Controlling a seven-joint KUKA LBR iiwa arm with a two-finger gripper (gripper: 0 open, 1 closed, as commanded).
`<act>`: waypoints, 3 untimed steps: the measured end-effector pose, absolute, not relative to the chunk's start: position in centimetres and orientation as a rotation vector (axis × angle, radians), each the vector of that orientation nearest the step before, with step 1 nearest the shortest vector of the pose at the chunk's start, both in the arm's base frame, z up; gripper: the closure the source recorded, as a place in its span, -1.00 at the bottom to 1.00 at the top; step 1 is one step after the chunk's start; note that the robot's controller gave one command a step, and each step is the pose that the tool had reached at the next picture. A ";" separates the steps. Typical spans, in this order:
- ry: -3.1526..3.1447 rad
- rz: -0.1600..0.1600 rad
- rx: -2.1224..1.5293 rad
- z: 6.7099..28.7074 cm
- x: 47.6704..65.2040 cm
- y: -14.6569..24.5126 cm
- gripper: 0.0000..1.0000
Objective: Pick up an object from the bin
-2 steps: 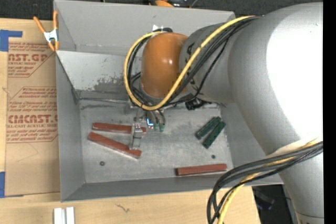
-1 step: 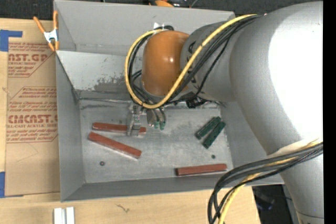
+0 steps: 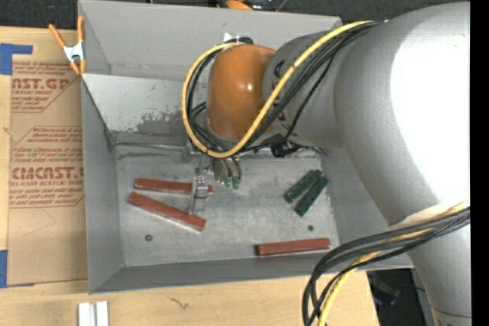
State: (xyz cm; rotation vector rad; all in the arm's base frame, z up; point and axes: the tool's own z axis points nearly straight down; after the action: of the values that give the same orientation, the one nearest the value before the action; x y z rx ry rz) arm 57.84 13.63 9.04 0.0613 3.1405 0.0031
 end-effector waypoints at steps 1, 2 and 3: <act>3.140 0.003 0.062 9.0 57.8 13.6 1.00; 3.140 0.004 0.062 9.0 57.8 13.6 -1.00; 3.140 0.004 0.063 9.0 57.9 13.6 1.00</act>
Offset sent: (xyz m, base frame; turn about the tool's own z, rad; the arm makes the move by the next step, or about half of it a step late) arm 0.0000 0.0000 0.0000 0.0000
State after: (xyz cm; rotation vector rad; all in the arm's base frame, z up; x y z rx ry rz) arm 57.85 13.58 9.04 0.0629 3.1404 0.0037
